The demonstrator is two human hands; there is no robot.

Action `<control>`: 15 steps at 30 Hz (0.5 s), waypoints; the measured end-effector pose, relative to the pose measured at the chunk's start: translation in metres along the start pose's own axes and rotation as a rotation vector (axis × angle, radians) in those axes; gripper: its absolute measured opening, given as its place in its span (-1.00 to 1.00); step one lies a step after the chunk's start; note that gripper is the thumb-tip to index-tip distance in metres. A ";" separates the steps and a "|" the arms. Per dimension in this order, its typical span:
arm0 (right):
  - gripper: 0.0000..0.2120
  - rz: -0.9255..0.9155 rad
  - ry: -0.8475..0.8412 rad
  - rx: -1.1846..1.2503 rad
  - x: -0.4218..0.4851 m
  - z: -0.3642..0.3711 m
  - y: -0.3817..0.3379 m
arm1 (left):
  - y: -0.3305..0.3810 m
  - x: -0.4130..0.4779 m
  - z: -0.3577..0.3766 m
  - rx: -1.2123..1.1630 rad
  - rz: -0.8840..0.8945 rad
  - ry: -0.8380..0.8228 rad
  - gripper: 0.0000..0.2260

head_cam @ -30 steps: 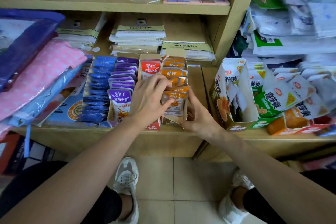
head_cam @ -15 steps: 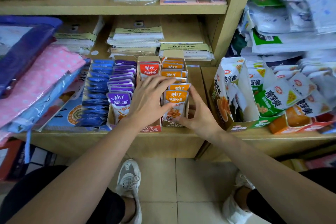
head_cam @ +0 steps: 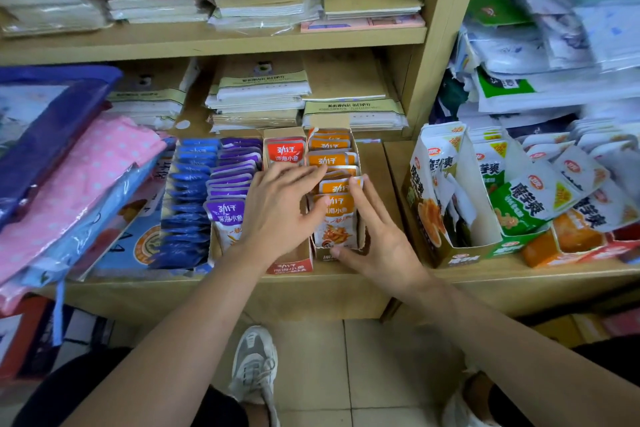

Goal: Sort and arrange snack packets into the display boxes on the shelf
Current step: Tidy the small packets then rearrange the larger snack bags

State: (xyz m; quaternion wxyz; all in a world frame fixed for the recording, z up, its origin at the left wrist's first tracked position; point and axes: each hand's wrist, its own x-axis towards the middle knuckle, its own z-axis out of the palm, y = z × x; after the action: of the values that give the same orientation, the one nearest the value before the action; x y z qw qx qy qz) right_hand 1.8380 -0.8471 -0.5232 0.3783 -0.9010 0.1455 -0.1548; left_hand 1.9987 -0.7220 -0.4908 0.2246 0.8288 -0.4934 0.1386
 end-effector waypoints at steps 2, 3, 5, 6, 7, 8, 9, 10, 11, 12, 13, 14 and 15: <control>0.09 -0.006 0.014 -0.094 0.001 -0.003 -0.002 | 0.000 0.006 -0.010 -0.075 -0.035 -0.040 -0.54; 0.09 -0.019 0.018 -0.155 0.002 -0.004 -0.003 | 0.000 0.009 -0.015 -0.090 -0.052 -0.060 -0.54; 0.08 -0.042 -0.010 -0.276 0.004 -0.006 -0.005 | -0.001 0.016 -0.024 -0.042 -0.063 -0.123 -0.53; 0.06 -0.035 -0.036 -0.318 0.006 -0.006 -0.006 | -0.001 0.018 -0.026 -0.016 -0.071 -0.157 -0.52; 0.04 -0.021 -0.053 -0.338 0.008 -0.007 -0.006 | -0.002 0.020 -0.027 -0.014 -0.087 -0.191 -0.52; 0.03 -0.013 -0.061 -0.344 0.011 -0.009 -0.006 | -0.001 0.020 -0.028 -0.042 -0.110 -0.227 -0.52; 0.03 -0.017 -0.064 -0.343 0.013 -0.010 -0.005 | -0.001 0.020 -0.028 -0.088 -0.133 -0.266 -0.52; 0.04 -0.031 -0.067 -0.346 0.016 -0.011 -0.005 | 0.000 0.019 -0.028 -0.132 -0.146 -0.294 -0.52; 0.04 -0.045 -0.069 -0.359 0.017 -0.012 -0.004 | 0.000 0.020 -0.027 -0.165 -0.152 -0.312 -0.53; 0.05 -0.051 -0.067 -0.379 0.018 -0.013 -0.004 | 0.000 0.021 -0.027 -0.188 -0.157 -0.316 -0.55; 0.06 -0.046 -0.062 -0.399 0.018 -0.014 -0.004 | -0.001 0.024 -0.028 -0.203 -0.162 -0.307 -0.59; 0.07 -0.039 -0.056 -0.411 0.017 -0.014 -0.005 | -0.003 0.028 -0.028 -0.199 -0.161 -0.290 -0.62; 0.07 -0.034 -0.048 -0.414 0.017 -0.014 -0.006 | -0.005 0.033 -0.029 -0.165 -0.147 -0.269 -0.66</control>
State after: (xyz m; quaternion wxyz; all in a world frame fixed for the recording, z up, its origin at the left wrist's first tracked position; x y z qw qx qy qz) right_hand 1.8488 -0.8585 -0.5061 0.1856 -0.9653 0.1500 -0.1062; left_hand 2.0181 -0.7303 -0.4522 0.2335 0.8524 -0.4668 -0.0312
